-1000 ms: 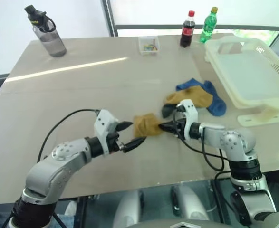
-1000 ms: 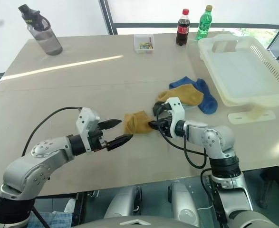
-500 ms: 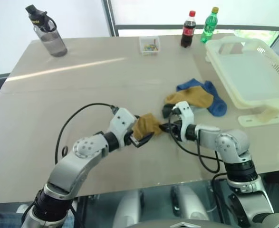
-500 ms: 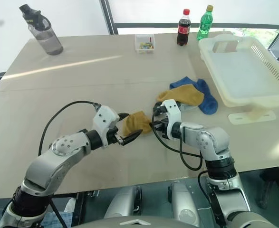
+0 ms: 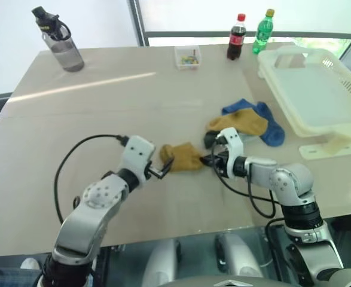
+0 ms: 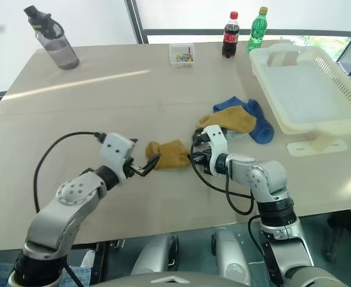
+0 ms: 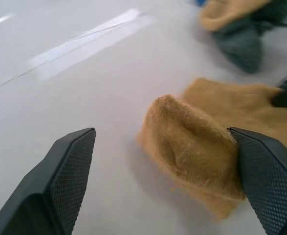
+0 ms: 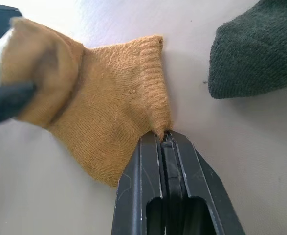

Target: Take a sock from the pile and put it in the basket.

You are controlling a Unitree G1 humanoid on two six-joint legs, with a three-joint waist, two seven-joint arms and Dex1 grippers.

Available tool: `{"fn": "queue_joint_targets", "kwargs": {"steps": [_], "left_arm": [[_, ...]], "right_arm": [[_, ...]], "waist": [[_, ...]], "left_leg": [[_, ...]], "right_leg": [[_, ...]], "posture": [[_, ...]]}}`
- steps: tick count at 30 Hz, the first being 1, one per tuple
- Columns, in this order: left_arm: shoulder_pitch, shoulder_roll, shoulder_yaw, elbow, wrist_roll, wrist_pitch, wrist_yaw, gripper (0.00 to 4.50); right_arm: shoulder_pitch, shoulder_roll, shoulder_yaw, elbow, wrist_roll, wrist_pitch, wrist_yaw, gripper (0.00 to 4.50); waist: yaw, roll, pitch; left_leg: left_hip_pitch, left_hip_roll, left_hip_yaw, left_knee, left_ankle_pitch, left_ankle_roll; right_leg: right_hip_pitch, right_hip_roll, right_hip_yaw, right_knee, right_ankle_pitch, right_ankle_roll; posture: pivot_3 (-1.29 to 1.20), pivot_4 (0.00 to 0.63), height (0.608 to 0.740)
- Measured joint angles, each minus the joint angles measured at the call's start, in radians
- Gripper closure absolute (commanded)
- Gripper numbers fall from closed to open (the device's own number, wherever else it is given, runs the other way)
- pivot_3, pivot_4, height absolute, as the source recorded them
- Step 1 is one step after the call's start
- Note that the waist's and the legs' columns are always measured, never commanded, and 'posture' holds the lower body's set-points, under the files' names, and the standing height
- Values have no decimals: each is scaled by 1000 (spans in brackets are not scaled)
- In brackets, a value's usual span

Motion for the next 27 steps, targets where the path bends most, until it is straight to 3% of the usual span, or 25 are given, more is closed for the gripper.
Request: {"fn": "queue_joint_targets", "kwargs": {"steps": [7,16,27], "left_arm": [[73,-33,87,-63,1,61,49,0],[68,-106,93,-13,-24,132,61,0],[62,-159,90,-24,-136,206,11,0]], "right_arm": [[0,4,0,5,-14,-2,21,4455],[-1,17,40,9,-20,-5,58,4455],[39,-72,-8,-66,6,51,78,4455]], "waist": [[1,0,0],[0,0,0],[9,-1,-1]], "left_leg": [[1,0,0,0,0,0],[1,0,0,0,0,0],[0,-1,0,1,0,0]], "right_leg": [[0,0,0,1,0,0],[0,0,0,1,0,0],[1,-2,-1,0,0,0]], "posture": [[0,150,740],[0,150,740],[0,150,740]]}}
